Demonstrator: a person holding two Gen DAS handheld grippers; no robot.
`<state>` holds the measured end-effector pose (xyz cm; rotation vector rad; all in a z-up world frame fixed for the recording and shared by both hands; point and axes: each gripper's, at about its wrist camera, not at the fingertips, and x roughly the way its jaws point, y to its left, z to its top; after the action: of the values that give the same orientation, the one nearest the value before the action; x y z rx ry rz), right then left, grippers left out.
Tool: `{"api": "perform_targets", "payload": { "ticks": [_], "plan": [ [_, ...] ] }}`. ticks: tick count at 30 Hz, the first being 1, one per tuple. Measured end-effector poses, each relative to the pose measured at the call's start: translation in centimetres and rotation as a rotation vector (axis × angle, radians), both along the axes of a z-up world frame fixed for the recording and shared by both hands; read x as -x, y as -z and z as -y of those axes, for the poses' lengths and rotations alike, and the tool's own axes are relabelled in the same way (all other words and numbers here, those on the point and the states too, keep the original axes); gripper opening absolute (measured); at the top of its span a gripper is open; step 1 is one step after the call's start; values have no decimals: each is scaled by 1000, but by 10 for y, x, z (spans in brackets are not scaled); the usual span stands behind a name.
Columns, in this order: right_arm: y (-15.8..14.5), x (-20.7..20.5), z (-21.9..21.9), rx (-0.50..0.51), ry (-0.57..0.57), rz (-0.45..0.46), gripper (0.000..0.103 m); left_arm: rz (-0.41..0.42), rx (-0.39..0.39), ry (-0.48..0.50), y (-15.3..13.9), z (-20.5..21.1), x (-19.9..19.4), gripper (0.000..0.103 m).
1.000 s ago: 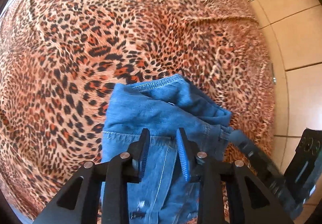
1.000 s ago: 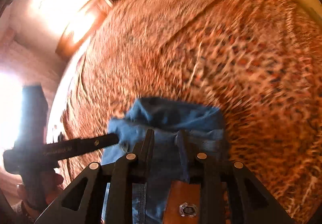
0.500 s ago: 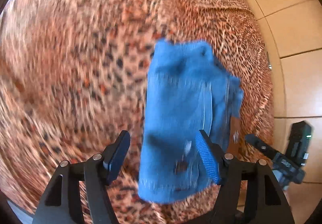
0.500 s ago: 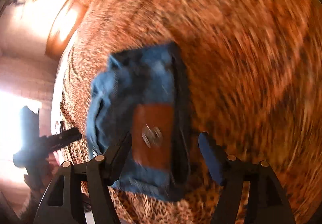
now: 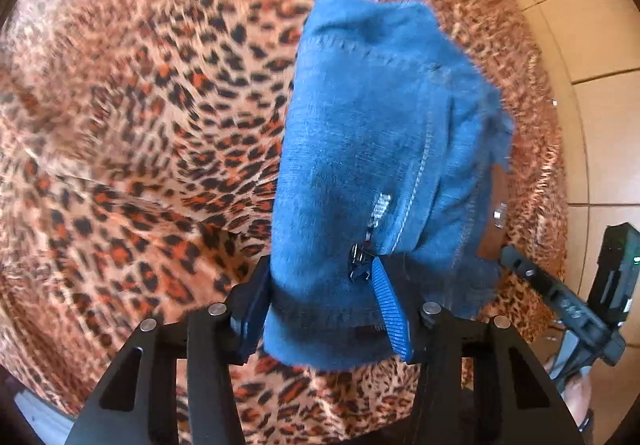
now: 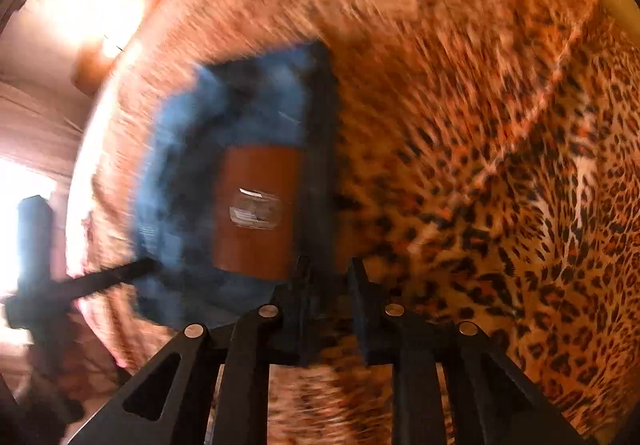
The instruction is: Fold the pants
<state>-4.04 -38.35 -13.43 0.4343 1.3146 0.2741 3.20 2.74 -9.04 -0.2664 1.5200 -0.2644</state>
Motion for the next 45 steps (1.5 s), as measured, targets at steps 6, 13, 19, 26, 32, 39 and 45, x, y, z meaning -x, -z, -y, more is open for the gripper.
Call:
{"api": "perform_targets", "payload": {
  "ticks": [6, 13, 19, 26, 32, 39, 45],
  "plan": [
    [-8, 15, -43, -5, -133, 45, 20, 95, -115, 133, -12, 6, 32, 49],
    [11, -3, -39, -49, -83, -67, 21, 3, -91, 95, 12, -1, 28, 50],
    [-28, -41, -4, -121, 87, 27, 59, 45, 63, 56, -32, -36, 11, 51],
    [0, -93, -33, 13, 88, -20, 59, 39, -30, -16, -26, -3, -64, 57],
    [31, -92, -12, -99, 106, -67, 60, -18, 45, -175, -11, -19, -71, 72],
    [8, -98, -41, 59, -80, 67, 15, -24, 92, -107, -7, 0, -77, 39],
    [42, -105, -41, 124, -95, -10, 14, 46, -100, -8, 13, 22, -73, 33]
  ]
}}
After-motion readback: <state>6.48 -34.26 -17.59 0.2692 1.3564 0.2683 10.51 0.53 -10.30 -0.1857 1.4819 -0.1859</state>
